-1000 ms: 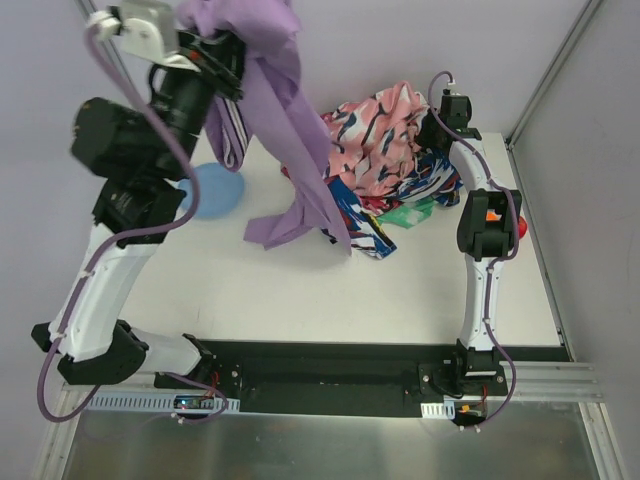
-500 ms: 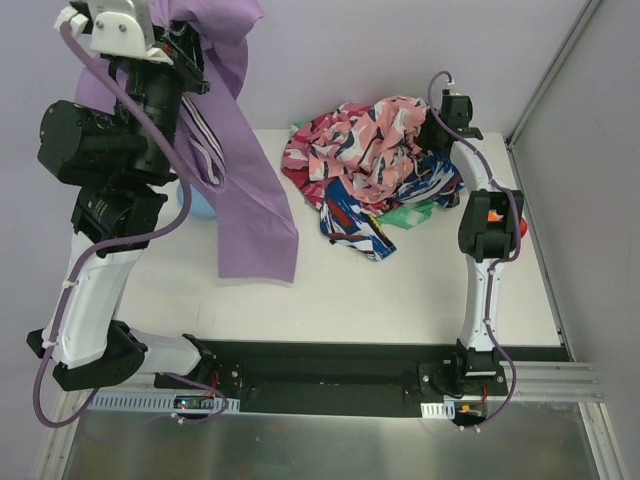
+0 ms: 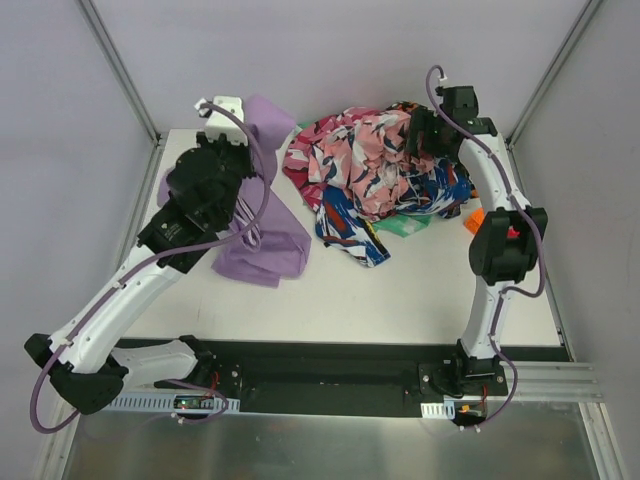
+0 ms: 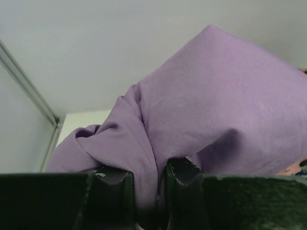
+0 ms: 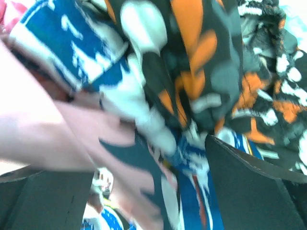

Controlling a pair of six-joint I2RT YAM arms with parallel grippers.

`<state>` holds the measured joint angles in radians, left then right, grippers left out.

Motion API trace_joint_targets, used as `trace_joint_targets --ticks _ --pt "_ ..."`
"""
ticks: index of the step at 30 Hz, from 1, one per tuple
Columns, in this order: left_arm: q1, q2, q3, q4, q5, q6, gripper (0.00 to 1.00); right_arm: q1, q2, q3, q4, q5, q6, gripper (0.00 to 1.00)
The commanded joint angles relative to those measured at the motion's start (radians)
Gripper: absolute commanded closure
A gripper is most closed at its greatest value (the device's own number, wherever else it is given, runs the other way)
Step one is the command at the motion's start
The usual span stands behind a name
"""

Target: Pick out a specific cloth from the pile

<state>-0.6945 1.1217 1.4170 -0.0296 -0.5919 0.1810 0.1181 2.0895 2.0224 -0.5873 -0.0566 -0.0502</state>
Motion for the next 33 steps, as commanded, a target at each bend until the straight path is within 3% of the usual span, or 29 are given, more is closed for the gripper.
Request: trace_joint_targets --ticks 1,8,13,19,21,31,33 --pt "-0.019 -0.115 -0.059 0.005 -0.106 -0.165 1.0 0.012 -0.212 -0.048 -0.147 0.082 -0.074 0.04" --pt "-0.117 -0.216 -0.061 -0.142 0.01 -0.256 1.0 0.014 -0.371 -0.155 -0.178 0.26 -0.071 0.04" --pt "-0.132 -0.356 -0.105 -0.213 0.485 -0.403 1.0 0.014 -0.454 -0.235 -0.172 0.31 -0.063 0.04" --pt "-0.132 -0.424 -0.131 -0.237 0.59 -0.485 1.0 0.012 -0.592 -0.424 -0.057 0.296 -0.03 0.04" --pt "-0.132 -0.424 -0.147 -0.242 0.563 -0.491 1.0 0.014 -0.634 -0.477 -0.025 0.293 -0.016 0.04" --pt "-0.123 -0.22 -0.262 -0.242 -0.104 -0.501 1.0 0.017 -0.799 -0.688 0.061 0.299 0.084 0.04" --pt "-0.087 -0.177 -0.321 -0.247 -0.112 -0.553 1.0 0.022 -0.832 -0.749 0.09 0.299 0.101 0.04"
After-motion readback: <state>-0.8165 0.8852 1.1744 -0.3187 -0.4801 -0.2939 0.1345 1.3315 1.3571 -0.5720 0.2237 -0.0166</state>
